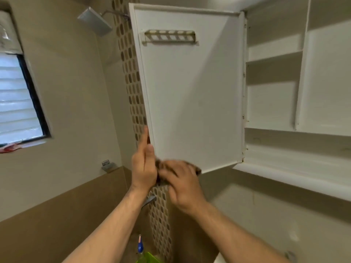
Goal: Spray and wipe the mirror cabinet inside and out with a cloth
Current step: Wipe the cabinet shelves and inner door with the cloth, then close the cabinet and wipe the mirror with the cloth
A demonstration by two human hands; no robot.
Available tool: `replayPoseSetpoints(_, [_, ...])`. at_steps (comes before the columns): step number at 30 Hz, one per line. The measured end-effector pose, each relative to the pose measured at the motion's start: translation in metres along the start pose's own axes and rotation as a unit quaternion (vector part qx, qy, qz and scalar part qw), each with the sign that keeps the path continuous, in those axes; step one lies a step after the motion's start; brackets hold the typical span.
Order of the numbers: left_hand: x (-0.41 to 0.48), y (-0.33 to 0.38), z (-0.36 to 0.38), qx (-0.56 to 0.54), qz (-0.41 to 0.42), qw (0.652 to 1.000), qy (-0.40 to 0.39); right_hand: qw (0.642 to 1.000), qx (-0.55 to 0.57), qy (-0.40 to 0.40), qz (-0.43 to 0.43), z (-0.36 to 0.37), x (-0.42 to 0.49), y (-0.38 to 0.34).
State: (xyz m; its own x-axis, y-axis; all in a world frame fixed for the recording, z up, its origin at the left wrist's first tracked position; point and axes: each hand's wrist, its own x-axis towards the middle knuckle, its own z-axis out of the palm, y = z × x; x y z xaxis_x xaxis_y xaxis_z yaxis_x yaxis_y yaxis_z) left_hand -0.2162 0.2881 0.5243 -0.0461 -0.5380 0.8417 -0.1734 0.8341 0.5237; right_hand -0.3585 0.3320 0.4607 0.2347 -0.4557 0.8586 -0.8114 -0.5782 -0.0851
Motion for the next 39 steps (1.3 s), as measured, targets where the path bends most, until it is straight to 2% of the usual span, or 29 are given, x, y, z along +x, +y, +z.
replayPoseSetpoints(2, [-0.004, 0.002, -0.001, -0.002, 0.012, 1.0, -0.012, 0.997, -0.037, -0.056, 0.026, 0.006, -0.048, 0.02])
replayPoseSetpoints(4, [-0.005, 0.007, 0.0, -0.005, 0.015, 1.0, -0.024, 0.981, -0.016, -0.094, 0.166, 0.009, -0.084, 0.045])
replayPoseSetpoints(6, [-0.011, 0.007, 0.006, 0.022, 0.001, 0.999, -0.043, 0.939, -0.022, -0.144, 0.312, 0.003, -0.114, 0.062])
replayPoseSetpoints(10, [-0.012, 0.002, 0.013, 0.069, -0.01, 0.997, -0.036, 0.873, 0.033, -0.196, 0.446, -0.02, -0.134, 0.065])
replayPoseSetpoints(11, [-0.012, 0.001, 0.014, 0.073, -0.008, 0.997, -0.026, 0.864, 0.013, -0.192, 0.466, -0.02, -0.132, 0.065])
replayPoseSetpoints(14, [-0.014, -0.002, 0.019, 0.063, -0.01, 0.998, -0.02, 0.825, 0.083, -0.12, 0.545, -0.025, -0.123, 0.063])
replayPoseSetpoints(17, [-0.013, -0.006, 0.017, 0.062, -0.018, 0.997, -0.035, 0.787, 0.169, -0.121, 0.58, -0.034, -0.12, 0.057])
replayPoseSetpoints(18, [-0.013, -0.005, 0.015, 0.059, -0.019, 0.997, -0.041, 0.755, 0.209, -0.119, 0.61, -0.039, -0.112, 0.052])
replayPoseSetpoints(20, [-0.014, -0.004, 0.011, 0.065, -0.006, 0.997, -0.045, 0.659, 0.312, -0.066, 0.681, -0.047, -0.089, 0.046])
replayPoseSetpoints(23, [-0.016, 0.001, 0.009, 0.061, 0.003, 0.997, -0.049, 0.603, 0.409, 0.007, 0.685, -0.053, -0.061, 0.04])
replayPoseSetpoints(25, [-0.02, 0.004, 0.01, 0.056, 0.008, 0.998, -0.039, 0.612, 0.463, 0.037, 0.64, -0.066, -0.046, 0.032])
replayPoseSetpoints(29, [-0.025, 0.01, 0.009, 0.063, 0.024, 0.997, -0.026, 0.713, 0.428, 0.034, 0.555, -0.105, -0.01, 0.006])
replayPoseSetpoints(32, [-0.03, 0.016, 0.006, 0.059, 0.069, 0.995, -0.028, 0.777, 0.359, 0.074, 0.512, -0.119, 0.004, -0.013])
replayPoseSetpoints(37, [-0.029, 0.041, 0.015, 0.047, 0.22, 0.974, -0.036, 0.82, 0.323, 0.143, 0.45, -0.137, 0.017, -0.046])
replayPoseSetpoints(39, [-0.031, 0.052, 0.022, 0.051, 0.245, 0.968, -0.032, 0.83, 0.317, 0.155, 0.433, -0.147, 0.019, -0.057])
